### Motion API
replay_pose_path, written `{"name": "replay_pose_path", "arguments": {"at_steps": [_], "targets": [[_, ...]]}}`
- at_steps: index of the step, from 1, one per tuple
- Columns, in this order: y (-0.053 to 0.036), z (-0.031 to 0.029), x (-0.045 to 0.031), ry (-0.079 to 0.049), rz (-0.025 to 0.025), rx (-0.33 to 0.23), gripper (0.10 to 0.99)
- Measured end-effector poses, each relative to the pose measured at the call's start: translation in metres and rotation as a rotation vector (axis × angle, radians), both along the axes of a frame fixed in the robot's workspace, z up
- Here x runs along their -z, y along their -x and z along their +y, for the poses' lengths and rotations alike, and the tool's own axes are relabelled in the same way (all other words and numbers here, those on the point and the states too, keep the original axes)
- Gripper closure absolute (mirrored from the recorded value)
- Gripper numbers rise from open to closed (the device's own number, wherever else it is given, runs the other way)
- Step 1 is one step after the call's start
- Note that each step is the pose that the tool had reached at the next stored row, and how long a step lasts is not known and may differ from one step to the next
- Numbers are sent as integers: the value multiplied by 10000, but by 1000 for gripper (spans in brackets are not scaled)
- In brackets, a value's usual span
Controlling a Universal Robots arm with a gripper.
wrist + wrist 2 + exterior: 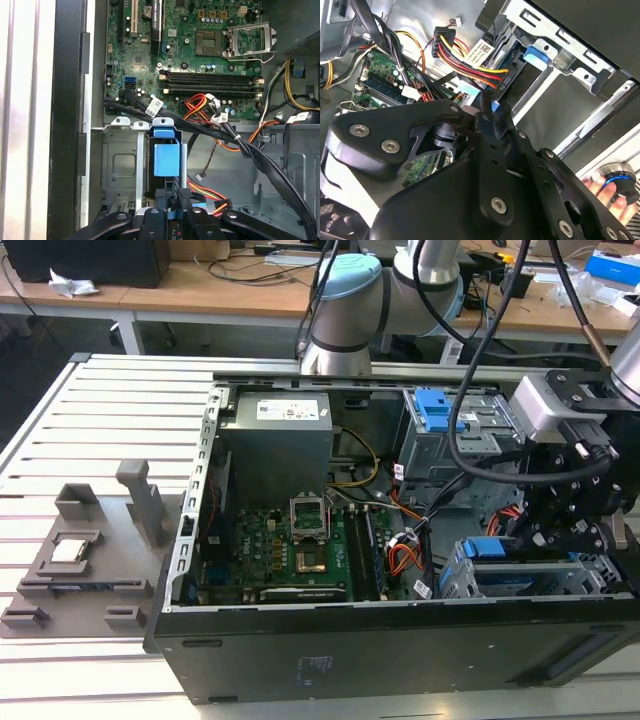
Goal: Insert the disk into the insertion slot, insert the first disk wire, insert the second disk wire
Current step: 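Insert the second disk wire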
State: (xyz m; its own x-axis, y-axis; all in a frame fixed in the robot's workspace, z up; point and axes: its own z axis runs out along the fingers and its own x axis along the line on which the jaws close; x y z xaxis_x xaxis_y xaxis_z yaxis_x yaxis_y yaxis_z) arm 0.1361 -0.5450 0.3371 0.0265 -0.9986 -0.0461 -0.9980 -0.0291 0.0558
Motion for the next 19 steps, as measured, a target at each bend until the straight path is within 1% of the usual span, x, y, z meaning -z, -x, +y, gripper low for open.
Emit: {"name": "replay_pose_path", "arguments": {"at_steps": [1,2,3,4,5,7,8,9,19], "targets": [[0,14,-131,11,1,0,855],[1,60,-224,28,1,1,855],[1,106,-328,43,1,1,937],[1,135,-405,50,1,1,980],[0,157,-484,57,1,0,980],[0,159,-588,58,1,1,980],[0,160,-626,59,1,1,980],[0,160,-640,59,1,0,980],[0,160,-654,58,1,0,980]]}}
